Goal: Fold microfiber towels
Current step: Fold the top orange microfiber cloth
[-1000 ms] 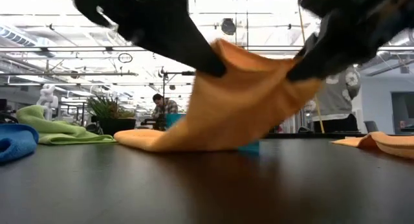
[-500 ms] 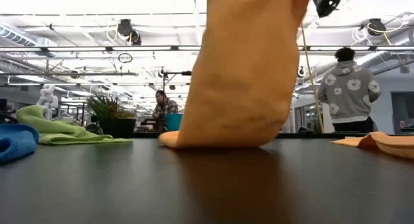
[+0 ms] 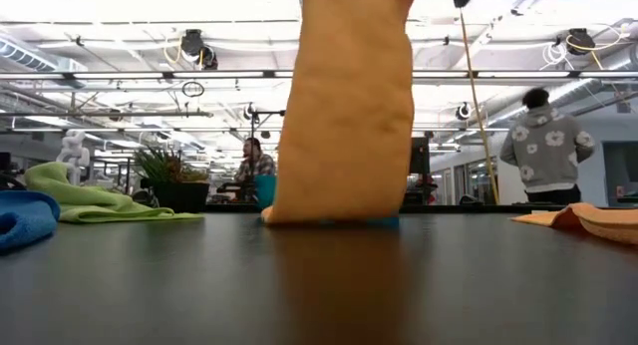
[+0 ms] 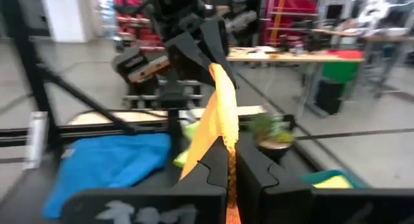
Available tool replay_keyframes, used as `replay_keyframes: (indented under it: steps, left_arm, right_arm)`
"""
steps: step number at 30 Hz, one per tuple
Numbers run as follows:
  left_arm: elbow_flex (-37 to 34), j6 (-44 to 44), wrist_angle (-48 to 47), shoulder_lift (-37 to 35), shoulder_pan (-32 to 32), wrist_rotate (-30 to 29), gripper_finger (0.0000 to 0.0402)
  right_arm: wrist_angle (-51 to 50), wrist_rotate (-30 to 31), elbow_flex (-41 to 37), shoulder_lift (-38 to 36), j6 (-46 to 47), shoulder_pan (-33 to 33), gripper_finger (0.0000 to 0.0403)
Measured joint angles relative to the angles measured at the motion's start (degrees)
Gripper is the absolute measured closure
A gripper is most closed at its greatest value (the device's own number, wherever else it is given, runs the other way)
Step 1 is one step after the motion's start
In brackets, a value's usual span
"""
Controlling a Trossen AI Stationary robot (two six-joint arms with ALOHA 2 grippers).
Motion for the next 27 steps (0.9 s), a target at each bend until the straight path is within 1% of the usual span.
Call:
replay_keyframes:
  steps: [3,7,11,13,15,19,24,27]
  left_arm:
    - [0.01,4.19,2.27,-0.94,3.0,0.05,0.0401]
    - [0.11,6.74,5.95,-3.04,5.64,0.68,0.0401]
    - [0.0,8.12,7.37,-5.17,5.58,2.26,0.0401]
    - [-0.15,8.05,5.87,-6.44,4.61,3.45,0.0401]
    - [-0.09,8.07,5.31,-6.71,2.45,3.09,0.0401]
    - [-0.11,6.82,-0.19,-6.5,-3.52,-3.0,0.0401]
    - [-1.0,-0.26,-6.78,-4.22,-12.13,-9.42,0.0401]
    - [-1.74,-5.94,-7.97,-2.76,-17.99,-12.39,0.0401]
  right_arm:
    - [-3.02,-0.2,4.37,0.76,-2.66,-3.65,0.0403]
    - [-5.22,-2.03,9.11,1.69,-5.25,-7.03,0.0403]
    - [-7.57,-3.84,12.15,2.16,-5.92,-8.4,0.0403]
    - [-8.68,-4.16,12.88,2.62,-5.94,-7.94,0.0403]
    - [-9.81,-4.91,12.92,3.05,-5.93,-7.17,0.0403]
    - [-12.09,-4.94,12.92,4.91,-4.36,-4.5,0.0403]
    - [-14.42,-4.63,12.92,8.84,-0.97,0.98,0.0403]
    - [-15.14,-4.61,12.86,11.99,1.67,5.01,0.0403]
